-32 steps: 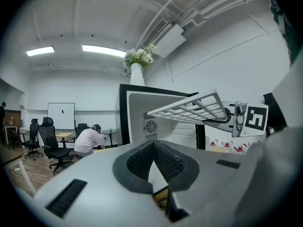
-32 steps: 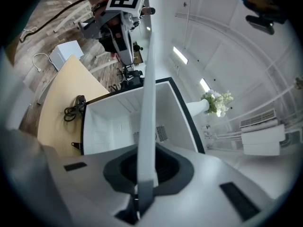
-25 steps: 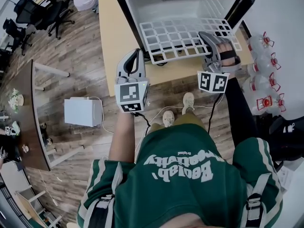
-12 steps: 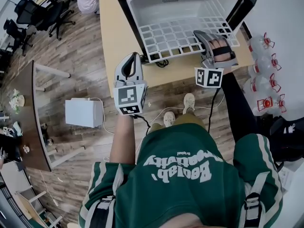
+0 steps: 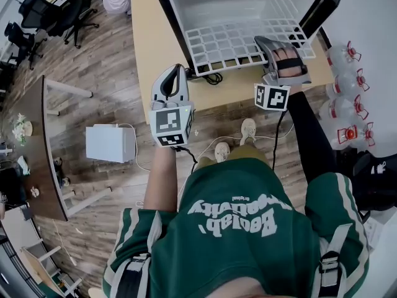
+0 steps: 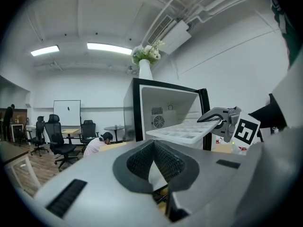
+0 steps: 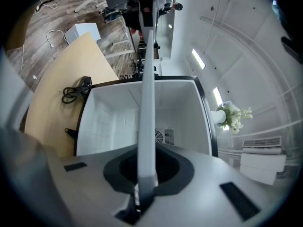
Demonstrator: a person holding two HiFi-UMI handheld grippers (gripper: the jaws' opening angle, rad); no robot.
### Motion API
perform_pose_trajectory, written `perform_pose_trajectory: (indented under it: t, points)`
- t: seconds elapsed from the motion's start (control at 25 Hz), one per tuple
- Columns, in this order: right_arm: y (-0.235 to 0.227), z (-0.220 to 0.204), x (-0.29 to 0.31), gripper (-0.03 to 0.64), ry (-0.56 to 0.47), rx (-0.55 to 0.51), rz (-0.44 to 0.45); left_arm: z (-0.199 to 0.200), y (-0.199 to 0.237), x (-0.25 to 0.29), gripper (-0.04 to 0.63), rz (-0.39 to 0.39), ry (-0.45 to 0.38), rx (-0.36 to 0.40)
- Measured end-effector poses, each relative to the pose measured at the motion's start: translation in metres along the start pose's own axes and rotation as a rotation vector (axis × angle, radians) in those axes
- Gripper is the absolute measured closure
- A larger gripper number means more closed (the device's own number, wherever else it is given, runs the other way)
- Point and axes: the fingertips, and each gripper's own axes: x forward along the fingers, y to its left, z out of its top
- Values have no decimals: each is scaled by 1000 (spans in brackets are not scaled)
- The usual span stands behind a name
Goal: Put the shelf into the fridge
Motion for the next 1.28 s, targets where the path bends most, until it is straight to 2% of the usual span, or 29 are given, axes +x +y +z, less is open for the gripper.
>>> perform_pose_trajectory:
  t: [0.52,1.28]
  points:
    - [3,2,17,586,73,-34,-7,-2,-1,7,595,-14,2,-5]
    - [12,-4,46,583,57,-4,-10,-2,21,10,595,42,4,-11]
